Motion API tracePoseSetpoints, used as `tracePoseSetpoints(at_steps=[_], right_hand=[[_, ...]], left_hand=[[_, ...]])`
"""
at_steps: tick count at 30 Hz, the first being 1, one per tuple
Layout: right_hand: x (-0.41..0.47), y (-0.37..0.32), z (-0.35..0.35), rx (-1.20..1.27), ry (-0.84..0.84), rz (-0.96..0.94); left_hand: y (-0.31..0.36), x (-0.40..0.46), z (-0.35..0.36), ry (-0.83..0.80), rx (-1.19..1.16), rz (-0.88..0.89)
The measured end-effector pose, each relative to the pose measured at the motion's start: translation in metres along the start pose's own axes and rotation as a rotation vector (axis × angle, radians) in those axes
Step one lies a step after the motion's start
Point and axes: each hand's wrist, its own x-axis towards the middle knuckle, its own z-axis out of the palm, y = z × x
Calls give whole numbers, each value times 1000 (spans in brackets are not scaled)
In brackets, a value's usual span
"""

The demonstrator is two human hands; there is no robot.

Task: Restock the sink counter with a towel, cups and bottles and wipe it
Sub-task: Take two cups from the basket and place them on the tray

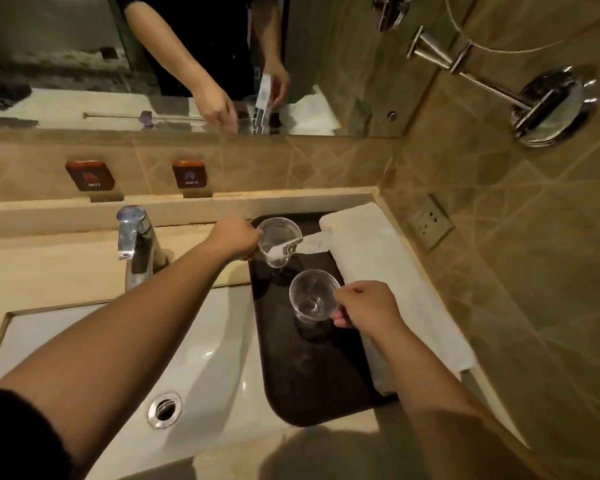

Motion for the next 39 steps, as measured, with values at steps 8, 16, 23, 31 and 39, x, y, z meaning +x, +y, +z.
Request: tracePoseSetpoints(at_steps=[8,16,23,31,39], right_hand=[[70,-9,37,48,-6,23],[104,-16,57,95,-34,90],[111,-20,67,101,-24,108],[101,-20,65,36,9,80],[69,-15,48,-68,92,1]], left_hand=[[3,59,19,-31,-79,-52],[2,88,31,-43,-137,-101],[5,93,34,-24,-204,-150],[-1,86,31,-43,-192,-106],[-22,42,13,1,-10,76]])
